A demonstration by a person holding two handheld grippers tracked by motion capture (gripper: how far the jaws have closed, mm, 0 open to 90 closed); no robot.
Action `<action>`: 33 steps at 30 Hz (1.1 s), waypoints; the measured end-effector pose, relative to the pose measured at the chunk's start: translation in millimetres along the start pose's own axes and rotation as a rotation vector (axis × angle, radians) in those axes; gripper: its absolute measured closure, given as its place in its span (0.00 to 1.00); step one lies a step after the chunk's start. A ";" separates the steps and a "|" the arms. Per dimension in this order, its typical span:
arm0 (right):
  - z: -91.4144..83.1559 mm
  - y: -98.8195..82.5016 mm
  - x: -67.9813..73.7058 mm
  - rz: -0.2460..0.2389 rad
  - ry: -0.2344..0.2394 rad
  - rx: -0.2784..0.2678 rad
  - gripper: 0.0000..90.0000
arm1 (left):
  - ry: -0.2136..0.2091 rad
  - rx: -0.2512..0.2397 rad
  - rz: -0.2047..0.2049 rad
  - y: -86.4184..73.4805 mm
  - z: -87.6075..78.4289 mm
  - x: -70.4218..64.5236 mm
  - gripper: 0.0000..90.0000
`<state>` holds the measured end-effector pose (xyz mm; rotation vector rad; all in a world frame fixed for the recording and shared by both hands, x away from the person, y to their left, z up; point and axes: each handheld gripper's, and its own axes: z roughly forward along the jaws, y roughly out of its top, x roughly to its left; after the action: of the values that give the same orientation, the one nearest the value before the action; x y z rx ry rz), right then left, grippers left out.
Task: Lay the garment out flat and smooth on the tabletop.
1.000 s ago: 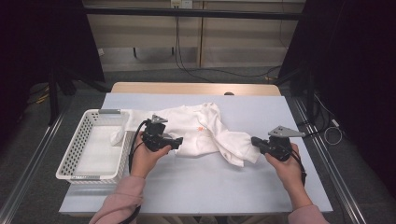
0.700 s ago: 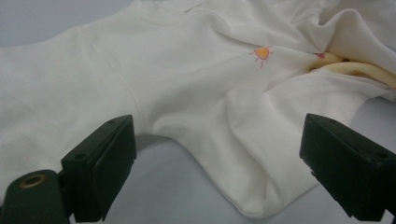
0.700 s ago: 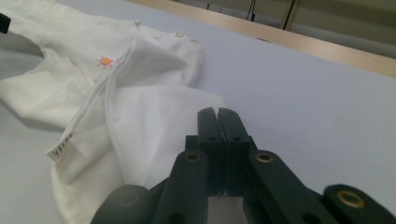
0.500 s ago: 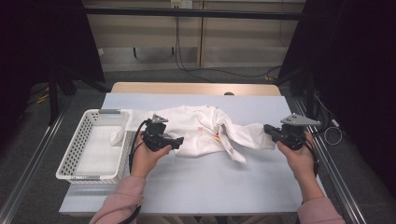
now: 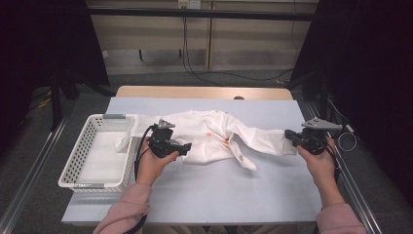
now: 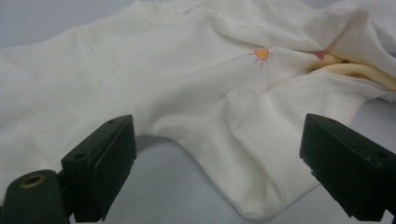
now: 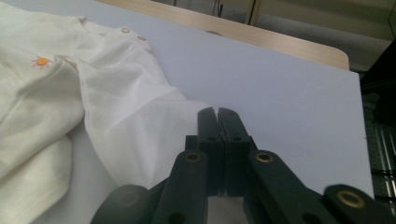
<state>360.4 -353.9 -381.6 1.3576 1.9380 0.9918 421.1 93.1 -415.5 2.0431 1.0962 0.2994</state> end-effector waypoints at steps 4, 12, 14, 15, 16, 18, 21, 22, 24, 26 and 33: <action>-1.4 -5.5 -7.7 0.010 -0.018 0.011 0.99 | -0.002 -0.008 -0.001 0.1 0.5 -0.6 0.12; 0.5 -12.2 -19.3 0.038 -0.049 0.024 0.99 | -0.002 -0.013 -0.002 0.3 -0.1 -0.3 0.12; 1.8 -12.1 -22.4 0.038 -0.059 0.030 0.99 | -0.005 -0.011 0.000 0.4 -0.1 -0.2 0.12; 1.8 -12.1 -22.4 0.038 -0.059 0.030 0.99 | -0.005 -0.011 0.000 0.4 -0.1 -0.2 0.12; 2.3 -12.1 -23.2 0.034 -0.066 0.029 0.99 | -0.006 -0.011 0.000 0.3 -0.1 -0.3 0.12; 3.7 -12.5 -25.8 0.036 -0.078 0.030 0.99 | -0.005 -0.012 -0.002 0.3 -0.1 -0.2 0.12; 4.8 -12.8 -28.0 0.039 -0.082 0.036 0.99 | -0.006 -0.009 0.000 0.5 -0.2 0.1 0.12; 5.6 -12.9 -29.0 0.036 -0.090 0.038 0.99 | -0.007 -0.013 0.001 0.3 0.0 0.0 0.12; 9.3 -14.6 -31.7 0.033 -0.092 0.049 0.99 | -0.007 -0.011 0.004 0.5 0.0 0.0 0.12; 10.9 -16.1 -33.4 0.041 -0.097 0.053 0.99 | -0.007 -0.010 0.005 0.5 0.0 0.2 0.12; 18.1 -16.7 -38.6 0.045 -0.122 0.055 0.99 | -0.007 -0.005 -0.002 -0.4 2.4 -0.7 0.12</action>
<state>378.4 -389.5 -404.2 1.4636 1.8635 0.8614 421.7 91.4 -417.3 2.0369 1.0926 0.2936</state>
